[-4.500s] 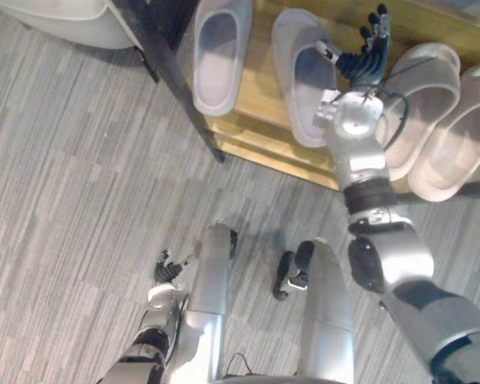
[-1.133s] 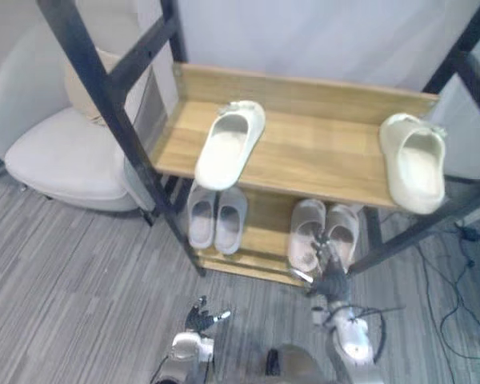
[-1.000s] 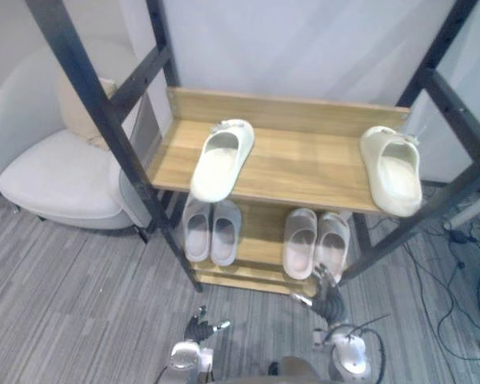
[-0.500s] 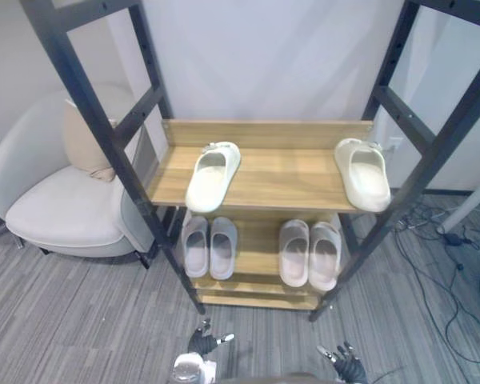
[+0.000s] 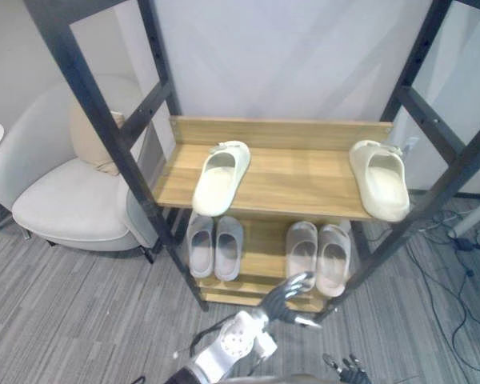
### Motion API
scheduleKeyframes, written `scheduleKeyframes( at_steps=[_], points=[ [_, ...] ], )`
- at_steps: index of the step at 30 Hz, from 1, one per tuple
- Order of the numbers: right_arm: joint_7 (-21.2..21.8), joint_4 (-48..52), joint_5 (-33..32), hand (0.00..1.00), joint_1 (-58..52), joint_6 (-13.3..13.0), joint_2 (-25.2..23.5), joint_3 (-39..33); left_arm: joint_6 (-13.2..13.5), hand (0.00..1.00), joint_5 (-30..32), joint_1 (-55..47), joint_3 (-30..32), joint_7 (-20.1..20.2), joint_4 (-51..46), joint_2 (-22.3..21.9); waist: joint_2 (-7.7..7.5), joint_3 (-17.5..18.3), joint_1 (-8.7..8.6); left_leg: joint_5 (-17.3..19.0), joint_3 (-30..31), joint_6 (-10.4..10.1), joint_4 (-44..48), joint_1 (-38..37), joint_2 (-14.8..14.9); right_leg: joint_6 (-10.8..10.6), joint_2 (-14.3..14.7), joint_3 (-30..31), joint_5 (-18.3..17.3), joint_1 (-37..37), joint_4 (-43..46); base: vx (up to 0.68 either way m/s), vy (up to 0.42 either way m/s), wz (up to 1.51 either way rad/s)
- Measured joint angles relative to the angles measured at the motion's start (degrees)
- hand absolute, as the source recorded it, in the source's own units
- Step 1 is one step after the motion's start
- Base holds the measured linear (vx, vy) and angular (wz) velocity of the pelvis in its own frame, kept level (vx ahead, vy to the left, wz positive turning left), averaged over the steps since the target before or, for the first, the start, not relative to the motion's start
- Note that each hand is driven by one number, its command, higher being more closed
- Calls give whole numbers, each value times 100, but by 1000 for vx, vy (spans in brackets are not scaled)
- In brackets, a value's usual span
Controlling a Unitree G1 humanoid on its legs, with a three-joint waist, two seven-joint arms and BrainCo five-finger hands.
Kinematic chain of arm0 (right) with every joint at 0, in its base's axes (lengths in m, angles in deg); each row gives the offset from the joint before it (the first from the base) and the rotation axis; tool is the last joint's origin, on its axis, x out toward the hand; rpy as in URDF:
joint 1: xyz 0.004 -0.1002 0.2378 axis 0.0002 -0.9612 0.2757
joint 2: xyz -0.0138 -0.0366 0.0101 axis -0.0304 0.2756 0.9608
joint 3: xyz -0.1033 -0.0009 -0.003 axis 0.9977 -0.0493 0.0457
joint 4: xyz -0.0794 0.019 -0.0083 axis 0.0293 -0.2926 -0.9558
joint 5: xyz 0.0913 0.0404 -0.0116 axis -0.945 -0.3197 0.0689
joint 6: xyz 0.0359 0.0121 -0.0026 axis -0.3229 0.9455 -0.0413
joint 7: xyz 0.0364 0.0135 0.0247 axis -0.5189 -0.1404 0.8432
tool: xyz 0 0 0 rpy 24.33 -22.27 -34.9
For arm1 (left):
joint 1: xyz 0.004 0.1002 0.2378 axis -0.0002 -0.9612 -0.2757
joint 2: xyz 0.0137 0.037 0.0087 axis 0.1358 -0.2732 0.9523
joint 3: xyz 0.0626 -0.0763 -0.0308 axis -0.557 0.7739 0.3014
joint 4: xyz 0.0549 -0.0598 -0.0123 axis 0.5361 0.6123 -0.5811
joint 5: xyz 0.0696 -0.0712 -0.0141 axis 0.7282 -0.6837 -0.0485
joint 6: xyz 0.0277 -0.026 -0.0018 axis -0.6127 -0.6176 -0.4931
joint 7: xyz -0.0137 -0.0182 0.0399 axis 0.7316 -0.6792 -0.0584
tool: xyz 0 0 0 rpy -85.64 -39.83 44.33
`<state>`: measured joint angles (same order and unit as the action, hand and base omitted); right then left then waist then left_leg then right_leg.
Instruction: Organize the slippers on the shoe rack
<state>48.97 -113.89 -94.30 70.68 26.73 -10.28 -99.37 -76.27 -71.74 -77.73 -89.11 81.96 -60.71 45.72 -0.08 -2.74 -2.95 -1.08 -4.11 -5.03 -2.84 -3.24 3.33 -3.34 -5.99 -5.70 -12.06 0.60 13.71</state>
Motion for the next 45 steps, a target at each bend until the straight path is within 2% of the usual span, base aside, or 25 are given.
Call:
scheduleKeyframes(
  at_steps=[4,7,11,15,20,22,28,34,39,45],
  points=[
    [-3,334,55,0,-106,-17,8,200,40,0,-250,532,-22,1,-1170,7,-1,16,15,15,-8,14,3,-11,2,-3,-25,3,-47,-32,29,-9,-1,0],
    [-16,338,66,0,-132,-16,20,215,101,0,-383,829,187,-159,-1545,1,17,81,14,27,-16,30,2,-23,-5,-13,-27,31,-54,-45,31,-16,-1,-5],
    [-46,337,123,0,-252,-7,56,241,185,0,-433,1296,945,-508,-1740,-9,24,215,13,39,-15,44,2,-32,-14,-17,-32,45,-55,-43,27,5,1,-1],
    [-50,338,280,0,-269,-2,61,250,187,0,-352,1795,1656,-964,-1586,-4,20,255,9,39,-15,44,3,-31,-17,-17,-34,44,-54,-44,29,0,0,0],
    [-46,339,289,0,-280,12,53,265,165,0,-242,2452,2416,-1265,-885,11,3,318,-31,39,-27,44,4,12,-18,-17,-34,57,-55,-96,31,1,-1,-2],
    [-46,503,296,0,-336,65,36,282,144,0,-247,2772,2855,-1521,-526,184,14,332,-44,44,-142,50,3,43,-10,-17,-22,148,-55,-203,79,6,-1,-16],
    [-41,784,504,0,-418,102,4,382,-8,0,-253,3277,3535,-1839,297,878,-9,345,-100,97,-331,62,29,136,-3,-11,5,387,-45,-414,163,16,0,-21],
    [-38,967,507,0,-547,114,-32,386,-168,0,-239,3554,3583,-1825,740,1200,-29,350,-133,150,-347,62,130,230,-16,-11,-7,418,-29,-458,163,29,0,-3],
    [-34,973,504,0,-546,111,-71,382,-368,0,270,3780,3537,-1556,1287,1377,-27,350,-165,164,-341,56,149,237,-29,-5,4,429,-26,-464,132,0,0,0],
    [-26,973,496,0,-532,100,-69,382,-423,0,890,4039,3294,-1426,1720,1583,-22,348,-199,168,-320,56,201,324,-28,0,6,426,2,-520,129,-7,-2,1]
  ],
)
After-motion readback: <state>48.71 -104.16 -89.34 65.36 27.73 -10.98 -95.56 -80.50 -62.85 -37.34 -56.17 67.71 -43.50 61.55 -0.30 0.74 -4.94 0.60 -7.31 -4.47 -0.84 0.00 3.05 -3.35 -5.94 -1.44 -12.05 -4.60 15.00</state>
